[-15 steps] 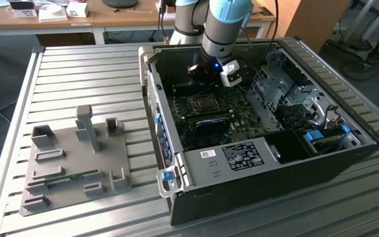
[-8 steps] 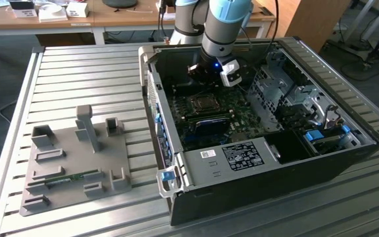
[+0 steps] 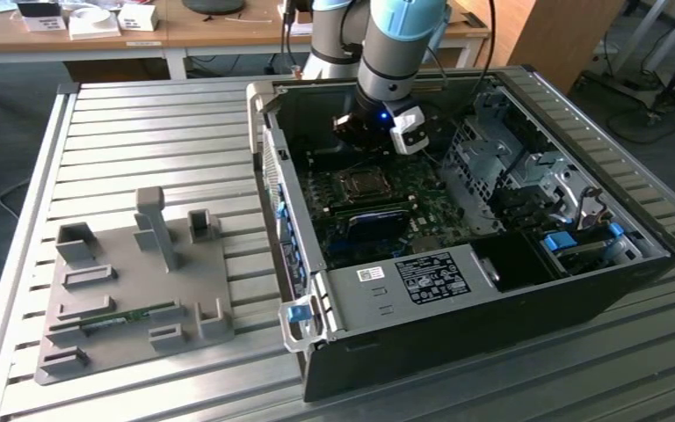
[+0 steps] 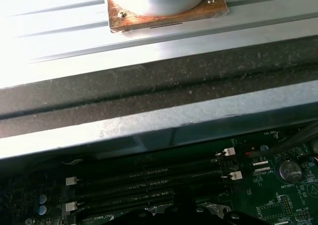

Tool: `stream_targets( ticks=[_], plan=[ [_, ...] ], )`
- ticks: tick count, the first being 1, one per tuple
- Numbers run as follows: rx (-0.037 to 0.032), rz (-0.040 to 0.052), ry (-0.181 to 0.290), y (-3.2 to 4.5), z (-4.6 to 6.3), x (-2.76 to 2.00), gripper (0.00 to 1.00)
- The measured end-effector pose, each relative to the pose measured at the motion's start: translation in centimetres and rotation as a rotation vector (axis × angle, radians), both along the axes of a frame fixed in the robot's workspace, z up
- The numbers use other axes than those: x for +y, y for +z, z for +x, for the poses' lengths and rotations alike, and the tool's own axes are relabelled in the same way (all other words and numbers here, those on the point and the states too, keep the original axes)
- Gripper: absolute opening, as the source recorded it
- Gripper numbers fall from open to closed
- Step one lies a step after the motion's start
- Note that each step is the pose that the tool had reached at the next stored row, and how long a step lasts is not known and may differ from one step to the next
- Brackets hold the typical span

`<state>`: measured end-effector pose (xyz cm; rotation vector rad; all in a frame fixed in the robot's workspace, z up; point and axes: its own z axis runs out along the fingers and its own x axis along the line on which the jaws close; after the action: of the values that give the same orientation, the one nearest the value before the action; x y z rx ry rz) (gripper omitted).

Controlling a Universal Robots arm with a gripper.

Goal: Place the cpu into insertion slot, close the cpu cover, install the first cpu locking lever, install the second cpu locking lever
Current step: 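Install the first cpu locking lever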

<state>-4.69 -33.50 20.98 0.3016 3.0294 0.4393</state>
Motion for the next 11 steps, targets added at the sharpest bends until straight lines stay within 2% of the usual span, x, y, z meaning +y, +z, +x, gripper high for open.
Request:
stream_targets(
  ticks=[5, 11],
  plan=[
    [0.0000, 0.0001, 0.000, -0.03, 0.00, 0.01, 0.11],
    [-0.0015, 0.0000, 0.000, -0.56, -0.01, 0.00, 0.11]
  ],
)
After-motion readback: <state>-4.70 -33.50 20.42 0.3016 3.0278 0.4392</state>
